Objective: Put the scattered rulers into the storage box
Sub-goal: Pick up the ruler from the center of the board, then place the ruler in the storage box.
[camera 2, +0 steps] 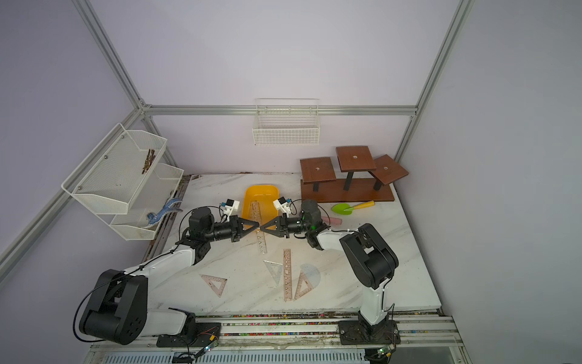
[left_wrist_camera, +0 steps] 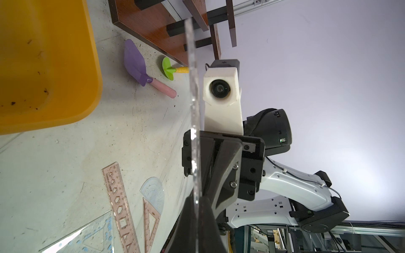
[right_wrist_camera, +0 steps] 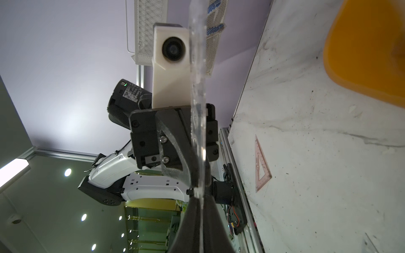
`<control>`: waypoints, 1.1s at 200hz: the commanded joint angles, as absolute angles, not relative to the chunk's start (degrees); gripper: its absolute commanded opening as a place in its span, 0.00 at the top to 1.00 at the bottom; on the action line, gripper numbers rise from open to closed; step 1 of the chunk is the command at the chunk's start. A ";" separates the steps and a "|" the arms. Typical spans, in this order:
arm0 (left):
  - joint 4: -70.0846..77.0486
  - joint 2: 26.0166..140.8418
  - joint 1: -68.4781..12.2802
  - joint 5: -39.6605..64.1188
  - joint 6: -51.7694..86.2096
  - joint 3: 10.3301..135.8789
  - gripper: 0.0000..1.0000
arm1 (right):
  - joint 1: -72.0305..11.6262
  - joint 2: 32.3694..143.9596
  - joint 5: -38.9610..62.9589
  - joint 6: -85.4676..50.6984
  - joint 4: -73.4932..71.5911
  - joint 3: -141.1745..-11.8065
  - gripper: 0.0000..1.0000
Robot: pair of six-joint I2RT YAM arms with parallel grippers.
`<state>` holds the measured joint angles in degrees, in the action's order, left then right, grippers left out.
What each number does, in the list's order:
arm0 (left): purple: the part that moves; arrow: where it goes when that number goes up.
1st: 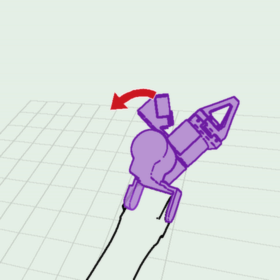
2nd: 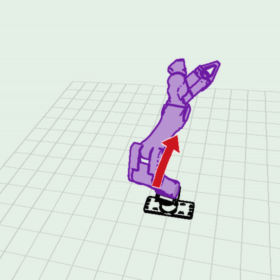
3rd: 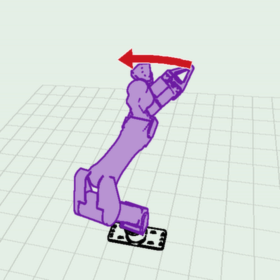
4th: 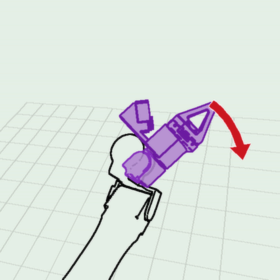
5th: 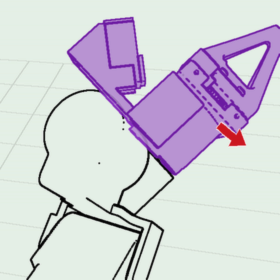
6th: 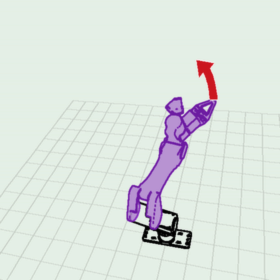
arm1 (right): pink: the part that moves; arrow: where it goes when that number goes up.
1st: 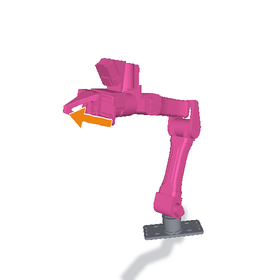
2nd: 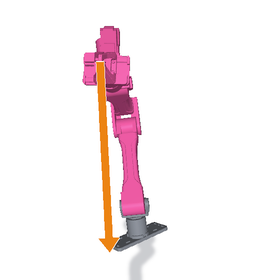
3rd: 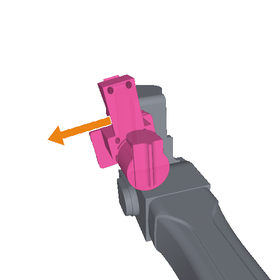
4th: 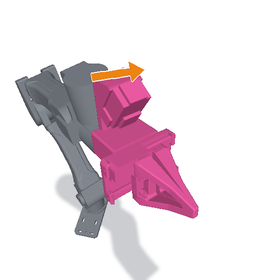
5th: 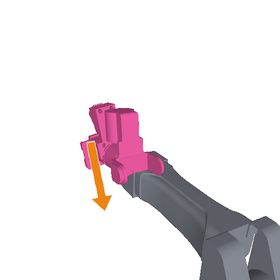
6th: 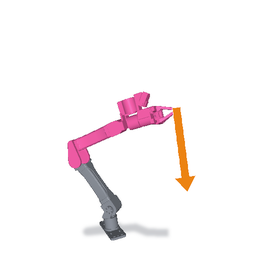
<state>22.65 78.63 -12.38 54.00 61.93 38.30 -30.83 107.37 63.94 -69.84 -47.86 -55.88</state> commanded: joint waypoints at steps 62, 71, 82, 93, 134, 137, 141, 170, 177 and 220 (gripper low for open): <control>-6.69 78.58 -7.99 44.43 41.25 52.10 0.37 | -30.77 115.25 54.49 -50.20 -14.97 -77.38 1.00; -11.51 78.68 -6.79 40.84 38.37 54.42 0.34 | -30.76 118.56 51.14 -47.90 -10.16 -82.46 1.00; -15.72 79.07 -6.12 36.98 35.43 56.79 0.31 | -30.77 122.60 46.03 -45.00 -3.89 -89.33 1.00; -19.40 79.54 -5.81 32.66 33.09 58.84 0.30 | -30.93 126.60 39.99 -42.10 3.00 -96.64 1.00; -23.39 83.41 -5.59 23.60 30.18 61.17 0.28 | -32.48 138.21 24.01 -36.82 14.94 -116.79 1.00; -23.38 83.57 -5.58 23.52 30.07 61.17 0.28 | -32.71 138.82 23.47 -36.63 15.34 -117.74 1.00; -23.46 83.86 -5.61 23.39 29.96 61.25 0.28 | -33.03 139.63 22.76 -36.22 15.89 -118.93 1.00; -23.48 85.44 -5.55 23.54 29.79 61.35 0.28 | -34.35 144.25 22.35 -36.04 17.61 -124.41 1.00; -23.45 85.68 -5.58 23.64 29.71 61.20 0.28 | -34.60 145.08 22.57 -36.24 17.99 -125.09 0.99; -23.14 86.45 -5.55 24.67 29.93 60.38 0.28 | -35.52 147.54 22.24 -36.30 18.89 -125.77 0.97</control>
